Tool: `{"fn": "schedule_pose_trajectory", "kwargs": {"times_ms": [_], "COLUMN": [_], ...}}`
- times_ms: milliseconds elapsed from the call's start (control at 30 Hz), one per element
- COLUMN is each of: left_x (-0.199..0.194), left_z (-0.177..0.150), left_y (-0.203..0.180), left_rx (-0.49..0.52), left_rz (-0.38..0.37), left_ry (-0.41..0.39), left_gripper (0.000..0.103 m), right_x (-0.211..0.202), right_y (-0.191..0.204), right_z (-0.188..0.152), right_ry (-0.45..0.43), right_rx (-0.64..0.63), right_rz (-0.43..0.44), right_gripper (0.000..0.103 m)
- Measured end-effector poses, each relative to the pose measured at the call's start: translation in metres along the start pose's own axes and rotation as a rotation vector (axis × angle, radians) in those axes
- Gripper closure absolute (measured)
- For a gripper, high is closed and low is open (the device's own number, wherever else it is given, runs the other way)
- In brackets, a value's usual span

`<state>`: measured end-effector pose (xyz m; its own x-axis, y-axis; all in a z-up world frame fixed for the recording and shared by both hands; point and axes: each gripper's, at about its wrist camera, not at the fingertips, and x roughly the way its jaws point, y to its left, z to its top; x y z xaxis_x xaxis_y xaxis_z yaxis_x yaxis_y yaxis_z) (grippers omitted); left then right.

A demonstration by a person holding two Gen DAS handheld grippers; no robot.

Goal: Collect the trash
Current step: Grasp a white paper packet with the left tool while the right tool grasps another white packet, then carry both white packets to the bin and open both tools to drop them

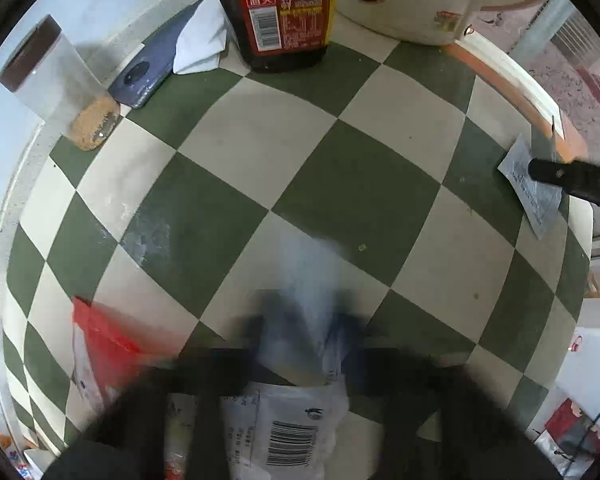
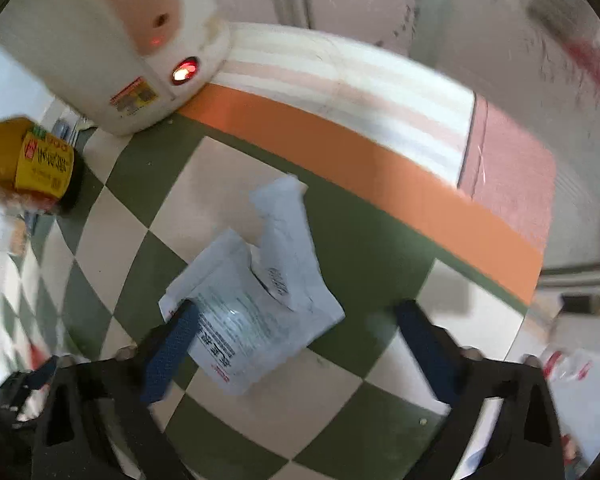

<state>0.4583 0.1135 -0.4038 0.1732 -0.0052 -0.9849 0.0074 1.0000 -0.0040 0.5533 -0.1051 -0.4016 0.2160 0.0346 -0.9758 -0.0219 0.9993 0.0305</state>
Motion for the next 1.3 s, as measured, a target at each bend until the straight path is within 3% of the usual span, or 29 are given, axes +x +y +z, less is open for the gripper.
{"fn": "schedule_pose_trajectory", "kwargs": {"times_ms": [67,133,433,700,867,1033,1167,1300], "left_x": [0.001,-0.002,-0.082,-0.159,-0.18,-0.164,-0.127,-0.086], "left_z": [-0.004,-0.009,-0.027,-0.006,-0.007,-0.024,-0.05,-0.085], "left_y": [0.0,0.0,0.003,-0.038,-0.102,-0.198,-0.292,-0.373], "left_rx": [-0.011,-0.022,-0.083,-0.046,0.03,0.179,0.324,0.45], "left_rz": [-0.001,0.005,0.017,-0.019,-0.133,-0.227,-0.291,-0.321], "left_ry": [-0.005,-0.022,-0.206,-0.318,-0.33,-0.281,-0.181,-0.087], "left_gripper": [0.1,0.1,0.1,0.1,0.1,0.1,0.1,0.1], "right_x": [-0.005,-0.008,-0.072,-0.143,-0.176,-0.193,-0.179,-0.139], "right_y": [0.009,0.01,-0.023,-0.077,-0.148,-0.224,-0.292,-0.361], "right_z": [-0.003,-0.006,-0.021,-0.053,-0.099,-0.169,-0.236,-0.307], "right_ry": [-0.042,-0.043,-0.172,-0.287,-0.345,-0.356,-0.316,-0.242], "right_rx": [-0.049,-0.048,0.064,0.169,0.266,0.383,0.514,0.653], "right_rz": [-0.039,0.01,0.188,0.291,0.286,0.207,0.136,0.081], "right_gripper": [0.074,0.083,0.086,0.086,0.086,0.086,0.086,0.086]}}
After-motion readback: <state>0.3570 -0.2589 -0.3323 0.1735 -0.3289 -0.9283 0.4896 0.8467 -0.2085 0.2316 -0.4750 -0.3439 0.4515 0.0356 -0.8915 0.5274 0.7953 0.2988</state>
